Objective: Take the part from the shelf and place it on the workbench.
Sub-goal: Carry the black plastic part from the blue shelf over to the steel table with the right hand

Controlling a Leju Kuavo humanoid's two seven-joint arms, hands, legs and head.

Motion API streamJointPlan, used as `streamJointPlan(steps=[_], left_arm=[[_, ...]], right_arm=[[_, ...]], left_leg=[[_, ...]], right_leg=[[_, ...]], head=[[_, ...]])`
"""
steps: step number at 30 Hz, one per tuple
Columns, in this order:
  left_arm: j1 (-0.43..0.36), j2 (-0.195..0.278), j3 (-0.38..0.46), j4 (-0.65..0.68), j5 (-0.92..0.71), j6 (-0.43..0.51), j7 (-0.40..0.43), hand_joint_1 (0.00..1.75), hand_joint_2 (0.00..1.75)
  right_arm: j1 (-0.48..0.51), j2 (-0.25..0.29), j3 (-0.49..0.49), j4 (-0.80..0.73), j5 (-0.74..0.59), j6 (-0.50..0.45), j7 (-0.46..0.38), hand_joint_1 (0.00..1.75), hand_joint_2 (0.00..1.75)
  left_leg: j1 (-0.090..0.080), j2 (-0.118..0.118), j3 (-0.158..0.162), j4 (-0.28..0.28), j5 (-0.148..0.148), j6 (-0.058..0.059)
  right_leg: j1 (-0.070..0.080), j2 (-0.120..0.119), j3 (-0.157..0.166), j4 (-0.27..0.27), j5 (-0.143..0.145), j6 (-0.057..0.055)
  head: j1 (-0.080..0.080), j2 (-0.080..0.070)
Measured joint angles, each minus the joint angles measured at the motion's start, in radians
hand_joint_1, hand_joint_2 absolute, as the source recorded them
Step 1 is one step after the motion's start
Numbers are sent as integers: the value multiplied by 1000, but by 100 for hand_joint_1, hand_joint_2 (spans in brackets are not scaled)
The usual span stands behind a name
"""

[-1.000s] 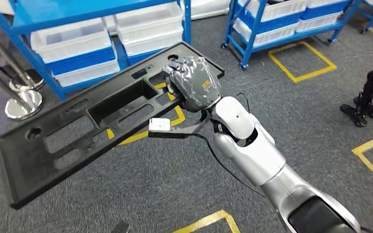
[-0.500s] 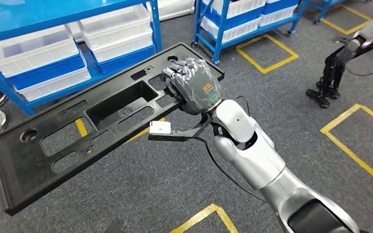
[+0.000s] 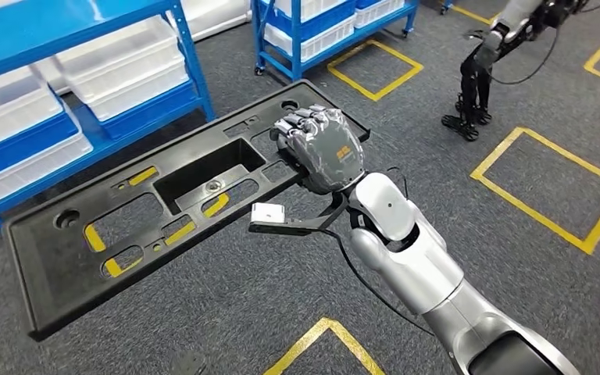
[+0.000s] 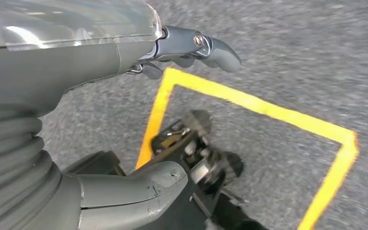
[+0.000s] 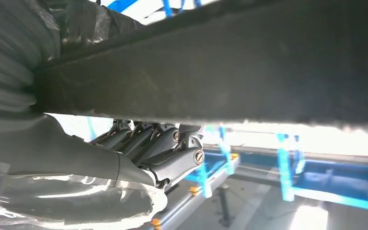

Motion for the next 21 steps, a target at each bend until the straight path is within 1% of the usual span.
streamJointPlan(steps=[1,2,3,4,5,6,7,8,9,10,11,12,13,14,15,16,17,18,19,20,21], left_arm=[[0,0,0,0,0,0,0,0,175],[0,0,0,0,-1,-1,0,0,175],[2,-1,0,0,-2,-1,0,0,175],[3,-2,-1,0,-5,-3,0,0,175],[3,-4,-2,0,-11,-5,0,0,175],[3,-6,-5,0,-17,-7,1,0,175],[3,-8,-9,0,-23,-8,1,0,175],[4,-10,-12,0,-29,-9,3,0,175],[4,-11,-16,0,-33,-9,4,0,175],[4,-13,-18,0,-35,-9,5,0,175],[4,-14,-21,0,-37,-9,5,0,175],[3,-16,-23,0,-37,-9,6,0,175],[2,-19,-25,0,-37,-9,6,0,175],[1,-21,-26,0,-37,-9,6,0,175],[1,-23,-26,0,-37,-9,6,0,175],[2,-24,-26,0,-37,-9,6,0,175],[3,-25,-26,0,-37,-9,6,0,175],[5,-25,-26,0,-37,-9,6,0,175],[6,-25,-26,0,-37,-9,6,0,175],[6,-25,-27,0,-37,-9,6,0,175],[6,-26,-27,0,-37,-9,6,0,175]], right_arm=[[-1,2,0,1,5,1,1,175,175],[0,3,0,2,11,1,2,175,175],[1,4,0,4,17,2,4,175,175],[2,4,0,5,21,2,6,175,175],[5,4,0,6,25,1,9,175,175],[8,4,0,6,29,0,14,175,175],[12,3,0,4,32,0,18,175,175],[17,1,-2,1,36,-1,21,175,175],[22,-1,-3,-2,39,-2,23,175,175],[28,-5,-4,-5,41,-3,24,175,175],[34,-9,-6,-7,41,-4,25,175,175],[40,-13,-8,-10,41,-4,25,175,175],[45,-18,-11,-12,41,-4,25,175,175],[48,-21,-13,-15,41,-5,25,175,175],[49,-24,-15,-18,41,-5,26,175,175],[50,-25,-16,-19,41,-5,26,175,175],[51,-26,-16,-21,41,-5,27,175,175],[54,-27,-16,-21,41,-5,27,175,175],[57,-29,-17,-21,41,-5,27,175,175],[60,-31,-17,-21,41,-5,27,175,175],[62,-33,-17,-22,41,-5,28,175,175]], left_leg=[[2,-25,-26,59,-30,-2],[2,-36,-58,126,-59,-4],[2,-39,-86,182,-75,-5],[2,-40,-103,210,-74,-6],[2,-41,-102,201,-54,-5],[3,-47,-84,155,-19,-3],[3,-61,-56,89,18,0],[5,-84,-27,26,45,3],[6,-104,-5,-21,58,5],[5,-117,6,-45,60,7],[4,-120,10,-51,57,9],[4,-110,12,-57,58,14],[5,-100,13,-62,62,20],[7,-88,15,-67,65,26],[8,-76,16,-73,68,33],[7,-64,17,-75,69,37],[5,-51,17,-75,68,40],[4,-38,16,-75,68,41],[4,-25,16,-75,67,41],[4,-13,16,-74,66,41],[4,-1,17,-74,65,40]], right_leg=[[0,11,0,0,1,-3],[0,24,0,0,1,-6],[0,38,0,1,1,-7],[1,52,0,3,1,-7],[1,66,1,5,1,-7],[1,80,1,7,0,-6],[-1,94,1,10,-1,-4],[-1,107,-1,13,-3,-1],[-2,118,-5,16,-3,3],[-5,128,-9,18,-2,9],[-7,138,-14,17,1,15],[-8,147,-18,15,4,21],[-8,142,-20,16,3,27],[-6,123,-27,29,-8,32],[-3,97,-41,60,-29,35],[-3,67,-64,111,-58,38],[-3,47,-94,174,-88,41],[-5,38,-123,234,-111,44],[-8,33,-140,269,-117,46],[-10,28,-140,269,-105,48],[-12,22,-120,231,-78,48]], head=[[0,0],[0,0],[0,0],[0,0],[0,0],[0,0],[0,0],[0,0],[0,0],[1,0],[0,0],[1,0],[1,0],[1,0],[2,0],[3,0],[3,0],[3,0],[3,0],[3,0],[3,0]])
